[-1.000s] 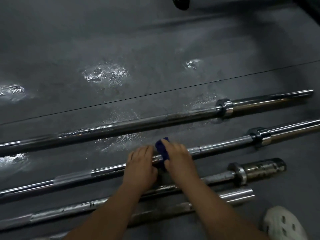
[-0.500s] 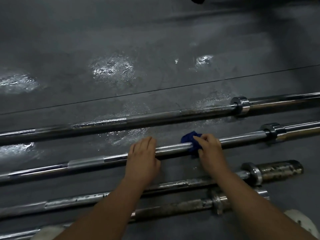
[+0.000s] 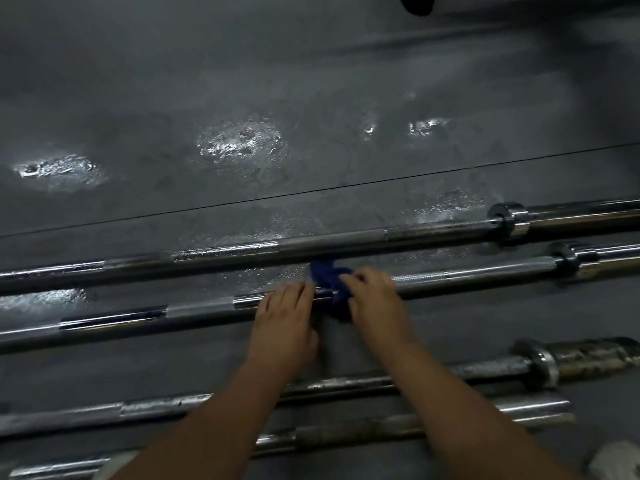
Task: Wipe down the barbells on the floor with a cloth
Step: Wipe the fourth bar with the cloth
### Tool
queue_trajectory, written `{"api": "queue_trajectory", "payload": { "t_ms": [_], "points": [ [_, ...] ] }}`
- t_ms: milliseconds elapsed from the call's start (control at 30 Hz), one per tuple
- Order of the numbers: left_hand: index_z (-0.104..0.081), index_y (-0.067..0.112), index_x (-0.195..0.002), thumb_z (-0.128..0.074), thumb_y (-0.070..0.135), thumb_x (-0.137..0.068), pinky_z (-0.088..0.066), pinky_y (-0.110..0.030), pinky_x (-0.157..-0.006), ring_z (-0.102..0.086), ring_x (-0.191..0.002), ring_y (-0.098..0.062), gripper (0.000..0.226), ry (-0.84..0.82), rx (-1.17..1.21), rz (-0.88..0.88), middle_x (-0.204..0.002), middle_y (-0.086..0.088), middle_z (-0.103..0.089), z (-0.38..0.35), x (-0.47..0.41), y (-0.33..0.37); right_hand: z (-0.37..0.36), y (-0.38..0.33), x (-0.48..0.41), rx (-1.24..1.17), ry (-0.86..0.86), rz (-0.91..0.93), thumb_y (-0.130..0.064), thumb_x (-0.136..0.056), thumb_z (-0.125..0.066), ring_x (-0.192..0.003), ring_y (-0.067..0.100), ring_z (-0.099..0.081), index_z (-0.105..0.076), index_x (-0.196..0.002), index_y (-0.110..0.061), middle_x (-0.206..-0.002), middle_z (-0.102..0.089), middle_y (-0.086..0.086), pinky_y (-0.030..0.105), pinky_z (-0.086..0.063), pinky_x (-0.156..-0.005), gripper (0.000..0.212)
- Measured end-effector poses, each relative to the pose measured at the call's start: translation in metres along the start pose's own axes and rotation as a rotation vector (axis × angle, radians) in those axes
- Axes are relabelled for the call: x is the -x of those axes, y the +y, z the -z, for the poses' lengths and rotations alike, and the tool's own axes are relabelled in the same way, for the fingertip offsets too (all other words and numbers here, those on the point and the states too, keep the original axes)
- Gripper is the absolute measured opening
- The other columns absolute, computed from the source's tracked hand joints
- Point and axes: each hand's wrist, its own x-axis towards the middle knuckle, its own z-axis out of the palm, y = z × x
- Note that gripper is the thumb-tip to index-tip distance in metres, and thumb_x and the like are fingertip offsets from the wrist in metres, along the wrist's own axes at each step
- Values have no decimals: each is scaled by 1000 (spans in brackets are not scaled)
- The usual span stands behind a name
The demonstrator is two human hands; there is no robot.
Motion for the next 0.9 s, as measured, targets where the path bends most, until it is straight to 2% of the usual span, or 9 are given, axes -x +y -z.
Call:
{"api": "queue_trajectory", "payload": {
  "t_ms": [133, 233, 333, 467, 567, 667, 733, 800, 900],
  "points": [
    [-58, 16, -127, -70, 28, -57, -46, -41, -98, -55, -116, -25, 72, 16, 12, 6, -131, -4, -58, -1, 5, 3, 7, 21, 21, -7, 265, -468, 1, -78, -60, -99, 31, -48, -71, -114, -12, -113, -61, 7, 42, -52, -84, 40],
    [-57, 14, -129, -64, 26, -59, -45, -42, -100, -54, -119, -26, 71, 19, 24, 9, -132, -6, -57, -1, 8, 7, -7, -24, 16, -63, 156, -265, -6, -75, -51, -94, 33, -52, -71, -108, -14, -109, -63, 8, 39, -53, -79, 39],
    [-58, 14, -131, -73, 24, -58, -46, -42, -100, -56, -120, -26, 75, 6, 16, 2, -133, -6, -58, -1, 9, 4, 9, 5, 8, -12, 69, -112, -19, -78, -36, -94, 34, -55, -71, -107, -14, -107, -62, 11, 38, -50, -80, 45],
    [-58, 15, -133, -75, 24, -57, -47, -42, -98, -57, -121, -27, 78, -27, 2, -7, -136, -4, -58, 0, 8, -2, 41, 58, 17, -48, 228, -625, 1, -82, -48, -103, 38, -49, -64, -115, -6, -121, -51, 17, 37, -42, -89, 37],
    [-57, 17, -133, -71, 27, -59, -44, -43, -101, -54, -123, -27, 76, -30, 12, 15, -137, -4, -56, 0, 9, 1, 48, 44, 8, -305, 350, -930, 2, -84, -52, -92, 31, -50, -55, -119, -8, -128, -42, 18, 30, -39, -86, 36],
    [-52, 18, -138, -69, 33, -63, -38, -44, -106, -49, -129, -27, 79, -44, 13, 39, -142, -4, -51, -2, 8, 4, 17, 8, -9, -727, 461, -1254, 1, -80, -58, -91, 31, -59, -58, -113, -12, -121, -56, 19, 34, -48, -90, 36],
    [-51, 18, -140, -70, 34, -62, -37, -44, -107, -48, -129, -27, 82, -42, 5, 48, -143, -5, -51, -3, 9, 5, 6, -17, -8, -1082, 494, -1293, 6, -77, -57, -76, 28, -62, -59, -99, -14, -97, -65, 20, 41, -56, -77, 30],
    [-53, 17, -139, -72, 34, -60, -39, -45, -106, -49, -128, -28, 83, -38, -3, 52, -141, -6, -52, -4, 9, 5, 17, -14, -3, -1344, 450, -1363, 15, -83, -49, -67, 20, -54, -55, -94, -10, -83, -58, 14, 36, -53, -64, 28],
    [-54, 17, -136, -71, 35, -59, -41, -45, -104, -50, -126, -27, 81, -13, -7, 44, -140, -6, -54, -5, 9, 3, 33, 7, 3, -1378, 573, -1415, 15, -90, -43, -59, 10, -45, -56, -103, -1, -94, -52, 14, 15, -46, -47, 24]
  ]
}}
